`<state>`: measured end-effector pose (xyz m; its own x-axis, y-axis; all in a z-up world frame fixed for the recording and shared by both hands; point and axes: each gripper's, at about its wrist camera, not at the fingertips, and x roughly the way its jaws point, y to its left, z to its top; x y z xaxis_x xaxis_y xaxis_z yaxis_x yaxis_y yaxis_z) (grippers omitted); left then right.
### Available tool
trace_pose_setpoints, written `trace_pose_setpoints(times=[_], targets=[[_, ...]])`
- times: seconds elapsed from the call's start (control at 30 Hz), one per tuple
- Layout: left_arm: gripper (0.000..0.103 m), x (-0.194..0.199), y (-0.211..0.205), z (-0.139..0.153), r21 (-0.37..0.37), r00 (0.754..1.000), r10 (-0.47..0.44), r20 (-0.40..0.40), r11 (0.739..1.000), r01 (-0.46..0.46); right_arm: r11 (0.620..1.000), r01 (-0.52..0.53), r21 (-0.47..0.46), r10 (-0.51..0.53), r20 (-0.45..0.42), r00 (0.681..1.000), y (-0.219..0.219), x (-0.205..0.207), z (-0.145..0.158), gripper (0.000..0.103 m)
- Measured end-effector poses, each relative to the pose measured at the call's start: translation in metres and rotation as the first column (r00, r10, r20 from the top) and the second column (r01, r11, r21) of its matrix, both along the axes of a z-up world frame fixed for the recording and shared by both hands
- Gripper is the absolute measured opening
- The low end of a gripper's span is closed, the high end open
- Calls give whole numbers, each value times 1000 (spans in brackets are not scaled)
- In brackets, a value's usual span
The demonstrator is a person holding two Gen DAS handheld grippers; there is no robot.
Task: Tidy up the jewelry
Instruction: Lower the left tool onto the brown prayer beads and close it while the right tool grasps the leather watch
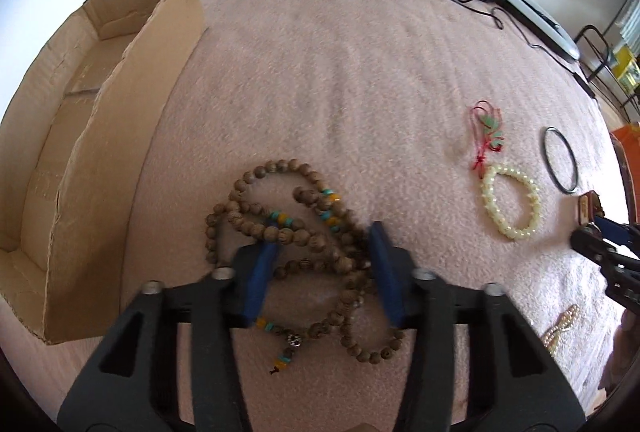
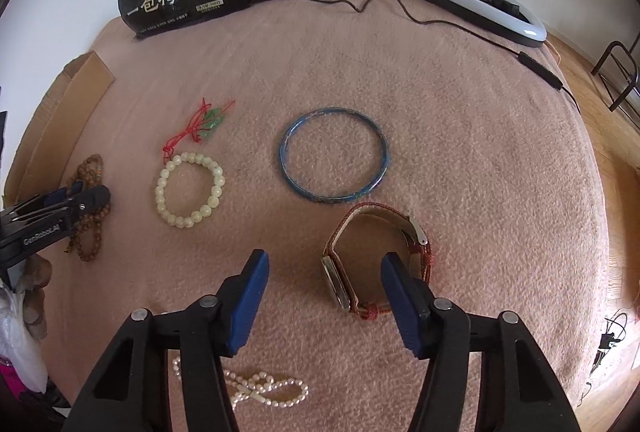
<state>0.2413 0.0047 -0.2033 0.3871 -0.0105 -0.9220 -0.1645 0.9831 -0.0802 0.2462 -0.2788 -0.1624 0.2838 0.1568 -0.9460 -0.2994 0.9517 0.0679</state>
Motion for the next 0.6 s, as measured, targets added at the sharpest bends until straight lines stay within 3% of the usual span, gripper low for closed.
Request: trace_pose_setpoints(times=[0.13,0.33,0.6], targets=[[15,-2,1,3,-52,1000,-19,-2,998,19,1000,-7,-16,7,-16,1000,3,3,-8,49],[11,-5,0,9,-82,999,-38,11,996,39,1000,-2,-5,2,-1,1000,-2,1,-5,14],[10,-18,-1,31,-113,997,-61,52,991,67,1000,7,22,-7,19,1000,-8,-8,8,9]])
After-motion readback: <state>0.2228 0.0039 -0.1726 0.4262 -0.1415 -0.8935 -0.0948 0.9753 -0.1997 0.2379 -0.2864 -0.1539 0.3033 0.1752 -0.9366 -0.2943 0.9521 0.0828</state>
